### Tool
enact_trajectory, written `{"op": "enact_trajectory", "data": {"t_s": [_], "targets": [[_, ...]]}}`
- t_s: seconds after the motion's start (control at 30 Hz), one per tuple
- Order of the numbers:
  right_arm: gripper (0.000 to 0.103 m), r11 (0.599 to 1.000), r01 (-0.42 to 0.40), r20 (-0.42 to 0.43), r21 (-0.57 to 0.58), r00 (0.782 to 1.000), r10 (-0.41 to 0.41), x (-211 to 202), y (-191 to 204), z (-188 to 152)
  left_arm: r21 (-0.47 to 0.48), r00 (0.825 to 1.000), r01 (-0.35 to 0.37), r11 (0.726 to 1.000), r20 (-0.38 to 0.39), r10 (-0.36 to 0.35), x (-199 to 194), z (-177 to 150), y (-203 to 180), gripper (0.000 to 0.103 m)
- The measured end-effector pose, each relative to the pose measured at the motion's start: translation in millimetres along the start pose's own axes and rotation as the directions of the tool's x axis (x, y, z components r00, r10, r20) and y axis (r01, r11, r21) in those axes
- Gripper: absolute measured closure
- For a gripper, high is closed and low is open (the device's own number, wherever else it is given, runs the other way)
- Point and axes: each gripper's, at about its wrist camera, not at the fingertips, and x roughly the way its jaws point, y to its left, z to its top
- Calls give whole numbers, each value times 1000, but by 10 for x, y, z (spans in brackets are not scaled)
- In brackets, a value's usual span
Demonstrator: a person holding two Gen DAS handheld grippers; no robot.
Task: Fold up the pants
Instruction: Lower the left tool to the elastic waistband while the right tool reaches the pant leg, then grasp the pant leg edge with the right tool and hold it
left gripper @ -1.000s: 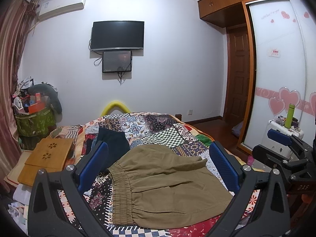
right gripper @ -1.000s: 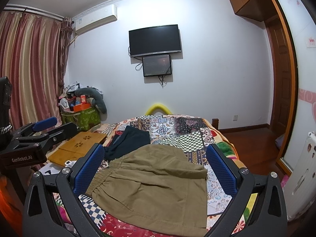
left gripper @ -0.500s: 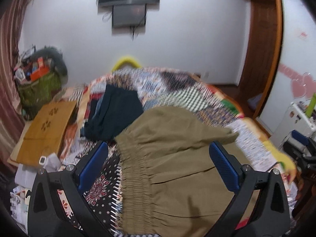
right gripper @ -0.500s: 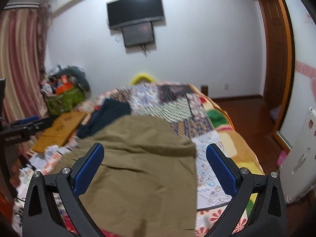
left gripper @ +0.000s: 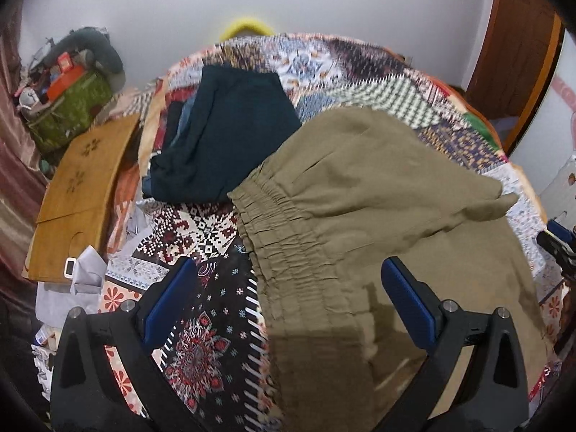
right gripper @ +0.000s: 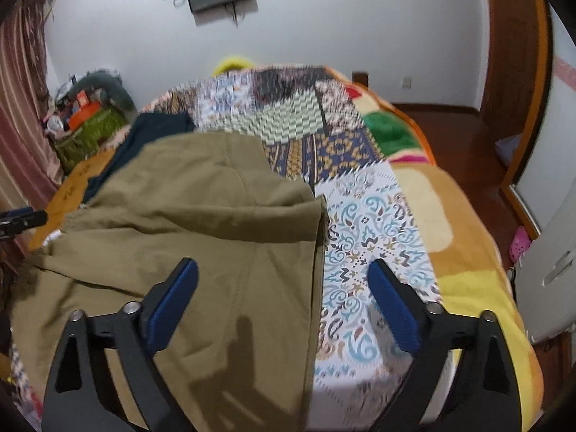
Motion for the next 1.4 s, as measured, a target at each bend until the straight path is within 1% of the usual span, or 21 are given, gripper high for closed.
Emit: {"op": "enact_trajectory", "data": {"t_s": [0.2, 0.27, 0.37, 0.43, 0.53, 0.6, 0.67, 0.7, 0.73, 0.83, 0.9, 0.97, 1.07, 1.13, 1.23, 1.4], "targets": [[26, 1000, -24, -80, -14, 997, 23, 357, -88, 112, 23, 996, -15, 1000, -87, 17, 313, 36, 100, 0], [27, 999, -30, -105, -23, 994, 28, 461, -108, 127, 28, 994, -13, 1000, -110, 16, 403, 38, 119, 0], [29, 999, -24, -148, -27, 989, 20, 617, -130, 134, 18, 992, 14, 1000, -129, -12, 483, 55, 141, 0], [31, 999, -42, -184, -26, 982, 36, 712, -133, 124, 11, 990, 32, 999, -136, -30, 522, 61, 143, 0], [31, 996, -72, -202, -51, 978, 60, 764, -81, 126, 3, 984, 79, 997, -161, -78, 595, 46, 125, 0], [34, 995, -69, -208, -71, 977, 53, 780, -53, 97, -1, 982, 97, 995, -165, -96, 624, 37, 114, 0], [45, 994, -66, -210, -84, 976, 47, 777, -33, 92, -8, 980, 113, 994, -165, -113, 645, 50, 117, 0], [56, 995, -46, -209, -89, 977, 26, 778, -50, 98, -12, 980, 116, 993, -164, -117, 651, 53, 122, 0], [70, 995, -34, -209, -89, 978, 15, 785, -60, 110, -17, 979, 119, 993, -162, -120, 654, 52, 134, 0], [87, 997, -36, -205, -66, 979, 22, 751, -141, 119, -13, 983, 115, 993, -145, -116, 627, 42, 156, 2], [93, 997, -35, -198, -63, 980, 22, 709, -157, 126, 1, 984, 114, 993, -138, -113, 602, 35, 162, 7], [95, 997, -34, -199, -67, 980, 20, 670, -163, 113, 25, 987, 102, 994, -126, -98, 566, 34, 171, 10], [96, 996, -37, -207, -79, 978, 20, 629, -165, 51, 67, 994, 56, 996, -99, -50, 536, 16, 177, 11], [96, 995, -31, -213, -96, 977, 10, 652, -120, 36, 69, 995, 31, 997, -93, -25, 554, 0, 198, 11], [96, 995, -17, -216, -102, 976, -5, 704, -78, 46, 54, 995, 34, 998, -96, -29, 592, -8, 249, 11], [94, 997, -14, -221, -74, 975, -3, 715, -89, 79, 45, 993, 60, 997, -100, -55, 595, -2, 274, 11]]}}
